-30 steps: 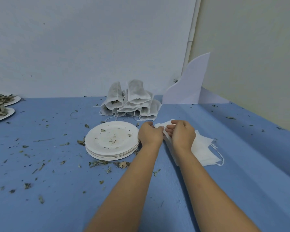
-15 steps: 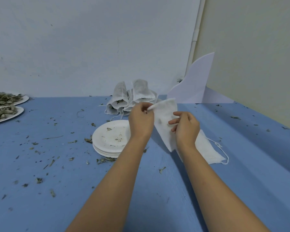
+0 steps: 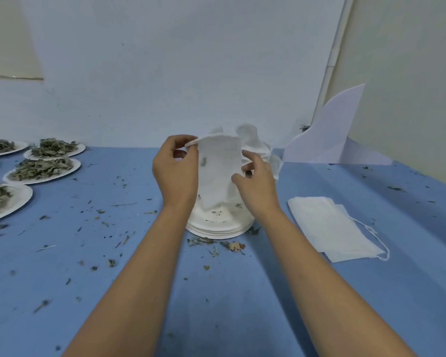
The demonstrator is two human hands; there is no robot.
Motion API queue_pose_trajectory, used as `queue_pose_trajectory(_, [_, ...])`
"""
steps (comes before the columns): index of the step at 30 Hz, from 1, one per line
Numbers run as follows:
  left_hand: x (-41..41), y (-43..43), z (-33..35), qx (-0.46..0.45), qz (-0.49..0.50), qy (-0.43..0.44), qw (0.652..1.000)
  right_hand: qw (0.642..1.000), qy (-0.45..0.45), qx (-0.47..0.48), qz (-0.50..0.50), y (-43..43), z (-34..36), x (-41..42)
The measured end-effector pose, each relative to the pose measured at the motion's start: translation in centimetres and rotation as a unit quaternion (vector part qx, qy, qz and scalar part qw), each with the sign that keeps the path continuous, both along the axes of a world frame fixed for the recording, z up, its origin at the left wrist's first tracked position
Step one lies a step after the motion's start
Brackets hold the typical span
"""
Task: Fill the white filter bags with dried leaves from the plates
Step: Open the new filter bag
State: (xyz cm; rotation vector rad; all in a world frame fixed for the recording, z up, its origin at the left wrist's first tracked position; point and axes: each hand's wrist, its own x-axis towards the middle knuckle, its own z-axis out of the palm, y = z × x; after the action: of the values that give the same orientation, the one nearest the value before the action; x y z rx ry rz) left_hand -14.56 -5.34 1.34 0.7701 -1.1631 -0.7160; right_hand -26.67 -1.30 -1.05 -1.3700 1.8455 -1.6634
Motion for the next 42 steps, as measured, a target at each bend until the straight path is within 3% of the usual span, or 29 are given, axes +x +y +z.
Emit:
queue_pose_trajectory(4, [0.8, -0.7, -0.1, 0.037, -0.055, 0.018, 0.998, 0.993, 0.043, 0.108, 0.005, -1.1, -0.4, -1.0])
queue_pose_trajectory(9, [0.9, -1.5, -0.4, 0.063, -0.056, 0.055, 0.995, 0.925, 0.284, 0.253, -0.016, -1.6, -0.6, -1.8])
queue_pose_trajectory(14, [0.6, -2.0, -0.7, 0.109, -0.058, 0.114, 0.986, 0.902, 0.339, 0.258, -0.068, -2.3, -1.3, -1.9])
queue_pose_trajectory(20, [0.6, -2.3, -0.8, 0.146, -0.071, 0.149, 0.975, 0.936, 0.302, 0.162, -0.076, -2.6, -2.3, -2.0])
queue_pose_trajectory(23, [0.5, -2.2, -0.3, 0.172, -0.097, 0.183, 0.963, 0.969, 0.209, 0.055, -0.122, -1.8, -2.0, -2.4])
queue_pose_trajectory(25, [0.3, -2.0, 0.1, 0.185, -0.117, 0.213, 0.952, 0.972, 0.145, 0.003, -0.187, -0.9, -1.5, -3.3])
queue_pose_trajectory(30, [-2.2, -0.7, 0.4, 0.211, -0.169, 0.233, 0.934, 0.945, 0.074, 0.081, -0.308, 2.8, -1.1, -7.8])
queue_pose_trajectory(34, [-5.6, 1.0, 0.0, 0.249, -0.228, 0.228, 0.913, 0.917, 0.101, 0.127, -0.365, 6.1, -1.2, -11.0])
queue_pose_trajectory(40, [-9.5, 3.0, -0.8, 0.286, -0.271, 0.206, 0.896, 0.875, 0.251, 0.205, -0.359, 8.7, -0.5, -12.1])
queue_pose_trajectory(42, [-9.9, 3.5, -1.0, 0.285, -0.274, 0.2, 0.896, 0.865, 0.286, 0.187, -0.367, 8.6, -0.2, -11.7])
